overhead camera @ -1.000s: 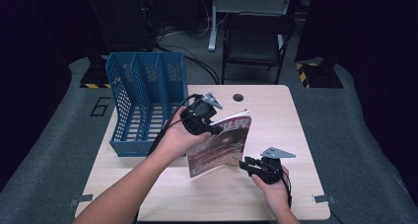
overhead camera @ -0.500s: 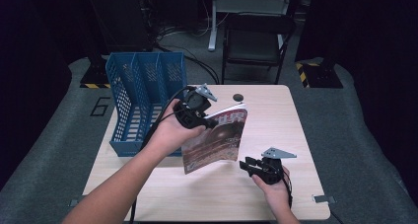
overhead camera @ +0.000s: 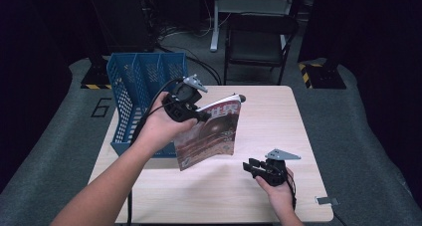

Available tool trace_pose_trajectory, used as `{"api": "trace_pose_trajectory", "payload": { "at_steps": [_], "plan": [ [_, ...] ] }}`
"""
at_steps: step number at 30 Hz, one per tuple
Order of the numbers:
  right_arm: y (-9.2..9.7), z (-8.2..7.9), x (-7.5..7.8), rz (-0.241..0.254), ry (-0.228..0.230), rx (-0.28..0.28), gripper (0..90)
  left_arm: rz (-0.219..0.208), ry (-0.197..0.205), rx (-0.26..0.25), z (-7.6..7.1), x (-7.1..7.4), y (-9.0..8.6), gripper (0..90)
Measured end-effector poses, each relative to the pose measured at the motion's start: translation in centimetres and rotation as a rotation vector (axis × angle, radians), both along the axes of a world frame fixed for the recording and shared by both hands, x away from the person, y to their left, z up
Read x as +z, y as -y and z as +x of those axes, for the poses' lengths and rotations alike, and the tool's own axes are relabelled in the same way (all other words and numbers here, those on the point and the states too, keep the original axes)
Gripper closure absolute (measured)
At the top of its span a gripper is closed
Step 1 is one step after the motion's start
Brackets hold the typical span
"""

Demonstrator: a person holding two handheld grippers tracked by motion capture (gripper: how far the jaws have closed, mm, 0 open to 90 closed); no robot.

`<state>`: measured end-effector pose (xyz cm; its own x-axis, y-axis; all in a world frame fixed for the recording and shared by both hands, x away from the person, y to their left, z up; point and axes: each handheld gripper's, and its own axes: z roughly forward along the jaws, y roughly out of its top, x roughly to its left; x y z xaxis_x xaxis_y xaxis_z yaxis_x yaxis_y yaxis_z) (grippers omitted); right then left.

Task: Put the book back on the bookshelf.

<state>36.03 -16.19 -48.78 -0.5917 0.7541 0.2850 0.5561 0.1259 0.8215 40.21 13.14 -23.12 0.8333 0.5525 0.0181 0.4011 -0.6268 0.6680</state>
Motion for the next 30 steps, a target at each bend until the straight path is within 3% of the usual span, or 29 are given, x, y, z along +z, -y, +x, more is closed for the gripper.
{"api": "trace_pose_trajectory", "payload": {
  "at_steps": [22, 30],
  "plan": [
    [0.1, 0.1, -0.1, -0.015, 0.002, -0.001, 62.9, -0.013, 0.021, 0.039, 0.1, 2.0, -2.3, 83.6],
    [0.0, 0.0, -0.1, -0.018, -0.001, -0.001, 63.0, -0.026, 0.029, 0.081, 0.3, 2.7, -3.4, 83.6]
  ]
}}
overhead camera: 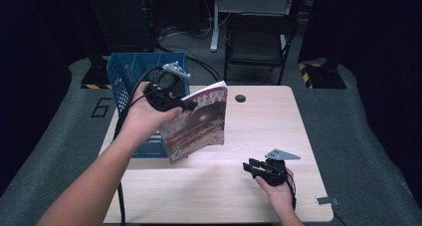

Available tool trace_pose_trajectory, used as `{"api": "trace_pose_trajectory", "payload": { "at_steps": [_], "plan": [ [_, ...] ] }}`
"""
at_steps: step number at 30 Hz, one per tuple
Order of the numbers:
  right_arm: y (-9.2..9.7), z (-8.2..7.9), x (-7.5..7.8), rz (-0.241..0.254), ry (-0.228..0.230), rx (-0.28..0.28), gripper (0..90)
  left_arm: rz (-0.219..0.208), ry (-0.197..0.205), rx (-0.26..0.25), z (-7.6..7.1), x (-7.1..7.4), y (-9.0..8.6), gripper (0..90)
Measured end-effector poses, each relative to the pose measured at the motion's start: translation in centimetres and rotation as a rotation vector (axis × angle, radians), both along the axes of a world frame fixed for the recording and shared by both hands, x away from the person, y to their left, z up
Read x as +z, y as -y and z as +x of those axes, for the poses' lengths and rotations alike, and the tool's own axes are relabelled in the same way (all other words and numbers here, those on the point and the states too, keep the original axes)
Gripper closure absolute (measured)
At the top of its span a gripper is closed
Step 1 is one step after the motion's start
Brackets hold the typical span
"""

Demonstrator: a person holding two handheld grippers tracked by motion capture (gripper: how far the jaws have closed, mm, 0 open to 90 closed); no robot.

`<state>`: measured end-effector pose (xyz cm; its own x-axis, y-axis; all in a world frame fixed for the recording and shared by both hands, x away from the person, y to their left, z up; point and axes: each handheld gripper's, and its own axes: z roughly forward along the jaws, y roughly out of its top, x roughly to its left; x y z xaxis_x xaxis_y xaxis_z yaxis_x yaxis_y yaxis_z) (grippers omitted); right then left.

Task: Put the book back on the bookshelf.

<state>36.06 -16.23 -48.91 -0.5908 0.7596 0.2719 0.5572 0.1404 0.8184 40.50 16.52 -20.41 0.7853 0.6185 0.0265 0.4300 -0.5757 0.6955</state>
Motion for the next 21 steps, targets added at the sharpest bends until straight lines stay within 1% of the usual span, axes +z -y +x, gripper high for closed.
{"api": "trace_pose_trajectory", "payload": {
  "at_steps": [4, 5, 9, 10, 11, 14, 15, 17, 18, 19, 20, 21],
  "plan": [
    [0.1, 0.0, 0.0, 0.004, -0.002, 0.004, 62.9, 0.000, 0.004, 0.024, 0.1, 0.5, -0.9, 83.6],
    [0.1, 0.0, 0.0, 0.002, -0.011, 0.003, 62.9, 0.000, 0.004, 0.030, 0.2, 0.6, -1.1, 83.6],
    [0.0, 0.1, -0.1, 0.001, -0.009, -0.004, 62.9, -0.003, 0.011, 0.057, 0.4, 0.9, -2.3, 83.6],
    [0.0, 0.1, -0.1, 0.002, -0.009, -0.004, 62.9, -0.006, 0.012, 0.073, 0.5, 1.1, -3.0, 83.6],
    [0.0, 0.1, -0.1, 0.001, -0.009, -0.004, 62.9, -0.006, 0.012, 0.073, 0.5, 1.1, -3.0, 83.6],
    [0.0, 0.1, -0.1, 0.002, -0.011, -0.003, 62.8, -0.009, 0.016, 0.099, 0.6, 1.2, -4.0, 83.6],
    [0.0, 0.1, -0.1, 0.001, -0.015, -0.004, 62.8, -0.004, 0.019, 0.104, 0.7, 1.3, -4.3, 83.6],
    [0.0, 0.1, -0.2, -0.001, -0.014, 0.000, 62.8, -0.013, 0.020, 0.127, 0.7, 1.4, -4.9, 83.6],
    [0.0, 0.1, -0.2, 0.000, -0.019, -0.004, 62.8, -0.006, 0.021, 0.132, 0.8, 1.5, -5.2, 83.6],
    [0.0, 0.1, -0.2, -0.001, -0.012, 0.000, 62.8, -0.004, 0.024, 0.145, 0.8, 1.6, -5.5, 83.6],
    [0.0, 0.1, -0.2, -0.001, -0.012, 0.000, 62.8, -0.010, 0.024, 0.151, 0.9, 1.7, -5.9, 83.6],
    [0.0, 0.1, -0.2, -0.001, -0.012, -0.001, 62.8, -0.005, 0.017, 0.151, 0.9, 1.8, -6.3, 83.6]
  ]
}}
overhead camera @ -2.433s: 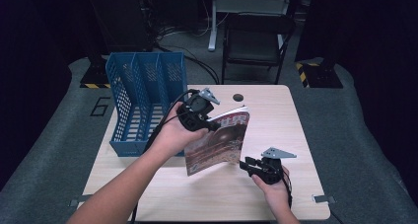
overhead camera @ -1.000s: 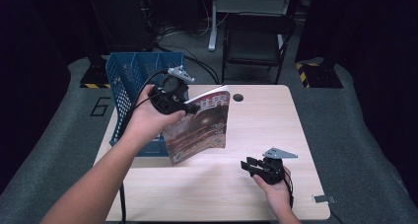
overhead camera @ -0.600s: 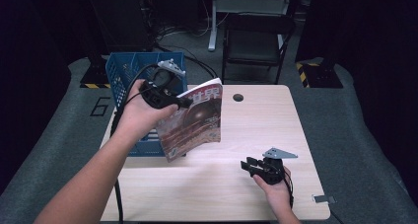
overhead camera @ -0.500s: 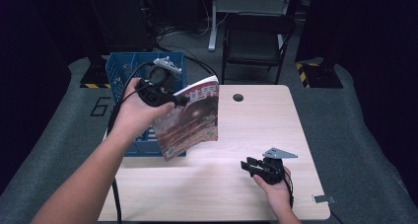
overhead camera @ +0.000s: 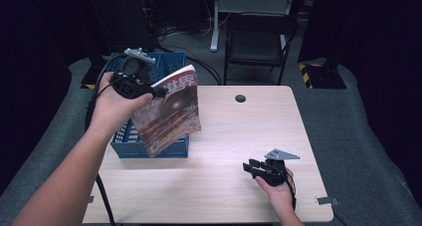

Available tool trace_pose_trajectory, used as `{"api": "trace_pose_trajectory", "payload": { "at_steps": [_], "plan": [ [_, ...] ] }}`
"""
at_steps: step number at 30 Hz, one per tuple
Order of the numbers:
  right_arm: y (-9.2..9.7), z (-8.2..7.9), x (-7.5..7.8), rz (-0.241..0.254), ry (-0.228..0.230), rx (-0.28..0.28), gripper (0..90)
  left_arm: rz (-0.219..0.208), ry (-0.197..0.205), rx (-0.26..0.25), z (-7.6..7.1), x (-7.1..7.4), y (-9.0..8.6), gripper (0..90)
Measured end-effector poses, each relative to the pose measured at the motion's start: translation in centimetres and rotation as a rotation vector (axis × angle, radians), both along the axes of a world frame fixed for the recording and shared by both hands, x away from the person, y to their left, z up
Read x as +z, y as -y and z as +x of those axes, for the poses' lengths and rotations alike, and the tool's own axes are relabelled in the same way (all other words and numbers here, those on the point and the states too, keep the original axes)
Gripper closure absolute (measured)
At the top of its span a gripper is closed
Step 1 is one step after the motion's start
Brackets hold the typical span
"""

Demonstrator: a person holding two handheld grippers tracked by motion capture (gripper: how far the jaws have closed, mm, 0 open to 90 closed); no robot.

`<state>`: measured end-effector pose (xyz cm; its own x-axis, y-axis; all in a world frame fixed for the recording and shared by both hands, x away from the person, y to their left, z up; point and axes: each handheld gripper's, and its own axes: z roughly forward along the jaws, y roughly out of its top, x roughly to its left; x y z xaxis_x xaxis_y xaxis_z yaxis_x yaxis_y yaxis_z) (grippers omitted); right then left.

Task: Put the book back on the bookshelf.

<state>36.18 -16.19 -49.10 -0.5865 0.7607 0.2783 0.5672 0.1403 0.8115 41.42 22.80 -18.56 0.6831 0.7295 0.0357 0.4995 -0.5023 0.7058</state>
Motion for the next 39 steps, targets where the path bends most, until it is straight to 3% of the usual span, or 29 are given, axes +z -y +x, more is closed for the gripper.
{"api": "trace_pose_trajectory", "payload": {
  "at_steps": [11, 16, 29, 39],
  "plan": [
    [0.0, 0.0, 0.0, 0.000, -0.006, -0.004, 62.8, -0.023, 0.002, 0.093, 0.0, 1.2, -4.0, 83.6],
    [0.0, 0.0, 0.0, -0.004, -0.005, 0.000, 62.8, -0.058, -0.002, 0.160, 0.2, 1.0, -6.1, 83.6],
    [0.1, 0.0, 0.0, -0.008, -0.004, -0.005, 62.8, -0.065, -0.031, 0.270, 1.4, -0.1, -8.8, 83.6],
    [0.1, 0.0, 0.0, -0.008, -0.005, -0.002, 62.8, -0.066, -0.034, 0.325, 2.5, -0.2, -9.4, 83.6]
  ]
}}
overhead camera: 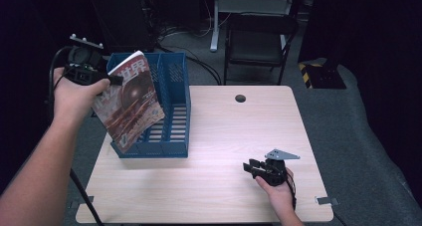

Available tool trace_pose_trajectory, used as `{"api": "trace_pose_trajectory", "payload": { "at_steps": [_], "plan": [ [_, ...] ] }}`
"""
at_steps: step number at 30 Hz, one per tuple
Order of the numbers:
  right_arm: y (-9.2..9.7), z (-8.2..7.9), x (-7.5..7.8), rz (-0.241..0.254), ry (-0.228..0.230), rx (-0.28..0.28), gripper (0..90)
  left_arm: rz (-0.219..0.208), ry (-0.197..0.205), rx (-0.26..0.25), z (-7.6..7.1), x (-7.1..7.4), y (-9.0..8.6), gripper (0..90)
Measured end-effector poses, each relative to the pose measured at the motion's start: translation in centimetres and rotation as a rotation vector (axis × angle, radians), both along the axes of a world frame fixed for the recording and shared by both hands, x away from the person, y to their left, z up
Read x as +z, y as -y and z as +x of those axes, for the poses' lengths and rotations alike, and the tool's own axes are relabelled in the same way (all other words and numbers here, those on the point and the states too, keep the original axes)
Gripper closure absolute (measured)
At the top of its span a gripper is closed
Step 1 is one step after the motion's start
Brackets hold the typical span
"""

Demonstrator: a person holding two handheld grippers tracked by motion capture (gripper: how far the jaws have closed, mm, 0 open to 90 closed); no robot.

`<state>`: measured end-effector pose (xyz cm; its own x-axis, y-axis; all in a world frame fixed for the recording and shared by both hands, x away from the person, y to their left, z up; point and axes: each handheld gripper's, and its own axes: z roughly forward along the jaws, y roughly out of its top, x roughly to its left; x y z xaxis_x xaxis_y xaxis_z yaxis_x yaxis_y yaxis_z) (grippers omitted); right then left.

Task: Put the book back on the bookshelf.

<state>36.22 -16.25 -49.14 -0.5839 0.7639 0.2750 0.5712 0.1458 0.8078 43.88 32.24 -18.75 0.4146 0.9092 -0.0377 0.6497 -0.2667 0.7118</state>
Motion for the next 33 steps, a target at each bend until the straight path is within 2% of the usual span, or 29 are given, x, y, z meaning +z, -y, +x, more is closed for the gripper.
{"api": "trace_pose_trajectory", "payload": {
  "at_steps": [4, 10, 16, 26, 33],
  "plan": [
    [0.0, 0.0, 0.0, 0.000, 0.002, 0.000, 62.8, -0.005, -0.006, 0.029, 0.7, -0.3, -0.1, 83.6],
    [0.0, 0.0, 0.0, 0.002, 0.000, -0.001, 62.8, -0.015, -0.034, 0.074, 1.8, -0.3, -0.5, 83.6],
    [0.0, 0.0, 0.0, 0.005, -0.003, -0.004, 62.8, -0.031, -0.016, 0.135, 2.8, -0.3, -0.8, 83.6],
    [0.1, 0.0, 0.1, 0.011, 0.005, 0.001, 62.8, -0.057, -0.023, 0.191, 4.4, -0.5, -0.8, 83.6],
    [0.0, 0.0, 0.1, 0.010, 0.001, 0.004, 62.8, -0.059, -0.027, 0.197, 5.4, -1.1, -0.5, 83.6]
  ]
}}
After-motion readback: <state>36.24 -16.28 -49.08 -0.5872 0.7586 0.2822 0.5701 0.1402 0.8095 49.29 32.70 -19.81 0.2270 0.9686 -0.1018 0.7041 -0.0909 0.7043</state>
